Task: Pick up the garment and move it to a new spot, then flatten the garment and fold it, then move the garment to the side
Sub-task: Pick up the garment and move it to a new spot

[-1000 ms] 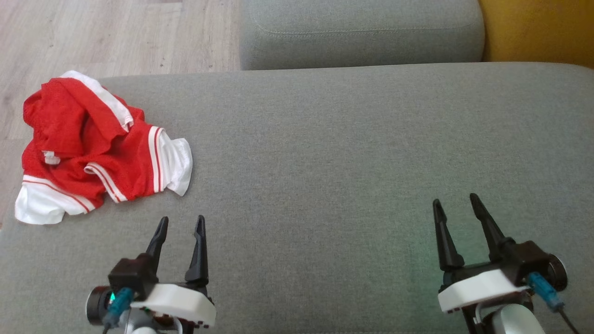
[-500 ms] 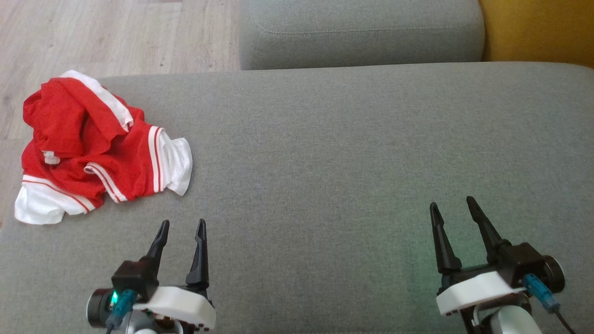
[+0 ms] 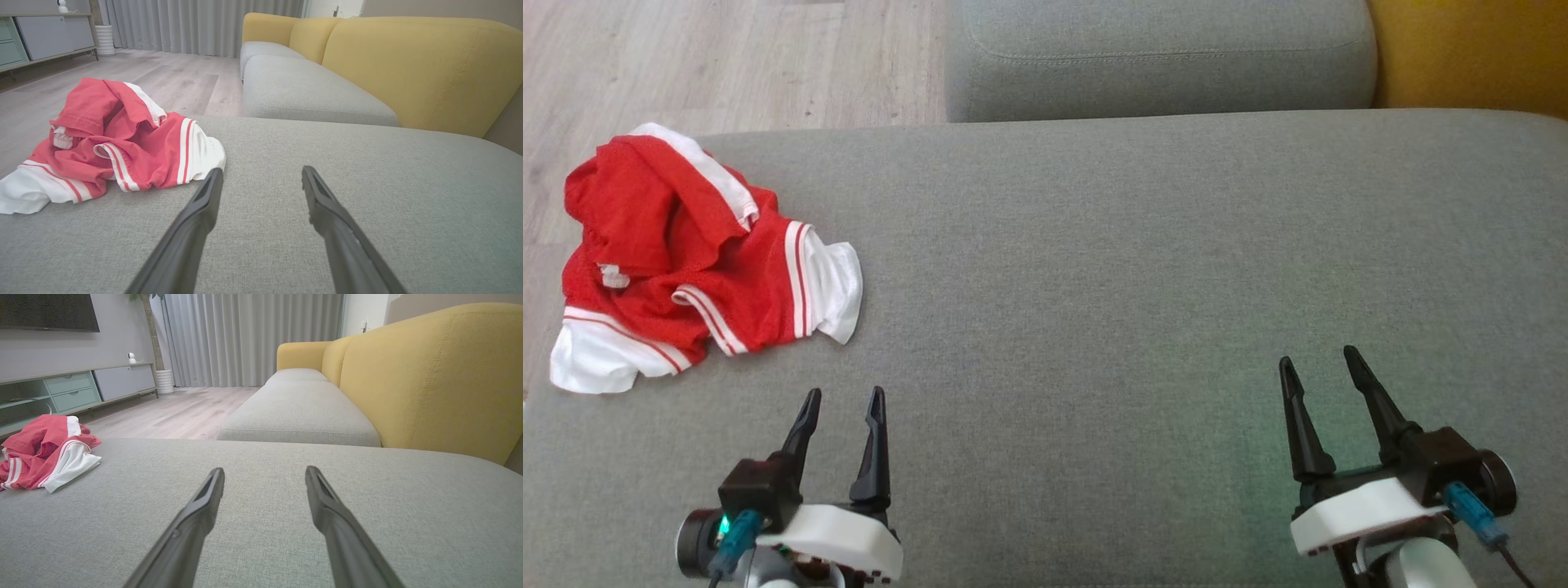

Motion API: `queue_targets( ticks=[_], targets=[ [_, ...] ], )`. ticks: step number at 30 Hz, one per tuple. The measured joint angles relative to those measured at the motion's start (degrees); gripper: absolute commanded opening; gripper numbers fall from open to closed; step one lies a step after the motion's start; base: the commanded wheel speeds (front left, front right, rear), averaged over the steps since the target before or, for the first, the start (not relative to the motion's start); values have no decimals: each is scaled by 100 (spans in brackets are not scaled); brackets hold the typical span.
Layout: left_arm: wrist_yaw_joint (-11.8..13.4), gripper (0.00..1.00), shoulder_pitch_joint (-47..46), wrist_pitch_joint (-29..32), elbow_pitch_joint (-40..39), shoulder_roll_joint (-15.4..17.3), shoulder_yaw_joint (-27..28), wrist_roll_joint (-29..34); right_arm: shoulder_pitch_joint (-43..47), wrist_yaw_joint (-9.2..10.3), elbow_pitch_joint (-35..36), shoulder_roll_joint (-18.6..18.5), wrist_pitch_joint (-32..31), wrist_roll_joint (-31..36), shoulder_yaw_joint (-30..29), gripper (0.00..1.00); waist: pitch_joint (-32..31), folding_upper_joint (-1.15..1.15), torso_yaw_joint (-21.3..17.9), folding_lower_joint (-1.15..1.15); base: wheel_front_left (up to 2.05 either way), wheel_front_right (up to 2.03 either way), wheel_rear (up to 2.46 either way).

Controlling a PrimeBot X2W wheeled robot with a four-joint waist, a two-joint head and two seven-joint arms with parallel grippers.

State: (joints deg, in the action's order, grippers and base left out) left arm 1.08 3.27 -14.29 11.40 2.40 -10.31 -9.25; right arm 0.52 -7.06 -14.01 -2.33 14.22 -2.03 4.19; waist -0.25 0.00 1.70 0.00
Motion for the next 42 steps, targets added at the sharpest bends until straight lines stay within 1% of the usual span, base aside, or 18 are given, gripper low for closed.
queue_targets(
  ticks=[6,12,13,24,30,35,42],
  targets=[
    [0,100,-2,0,19,0,-8,0,0,0,10,-1,0,0,-24,100,6,0,95,0,0,0,0],
    [1,100,-5,0,22,2,-1,0,1,0,32,-2,1,-1,-35,100,11,0,368,0,0,0,0],
    [4,100,-9,0,20,2,0,1,0,0,36,-3,1,-2,-52,100,13,0,503,0,0,0,0],
    [11,100,-16,0,-3,7,78,1,-1,0,75,-4,9,-52,-10,100,27,0,1467,0,0,0,0],
    [10,100,-15,0,-16,8,175,0,-7,0,82,-4,11,-52,23,100,48,0,1896,0,0,0,0],
    [10,100,-15,0,-23,8,182,0,-17,0,83,-4,13,-52,36,100,70,0,2057,0,0,0,0],
    [10,100,-15,0,-47,8,232,1,-29,0,93,-4,13,-51,70,100,102,0,2067,0,0,0,0]
  ],
)
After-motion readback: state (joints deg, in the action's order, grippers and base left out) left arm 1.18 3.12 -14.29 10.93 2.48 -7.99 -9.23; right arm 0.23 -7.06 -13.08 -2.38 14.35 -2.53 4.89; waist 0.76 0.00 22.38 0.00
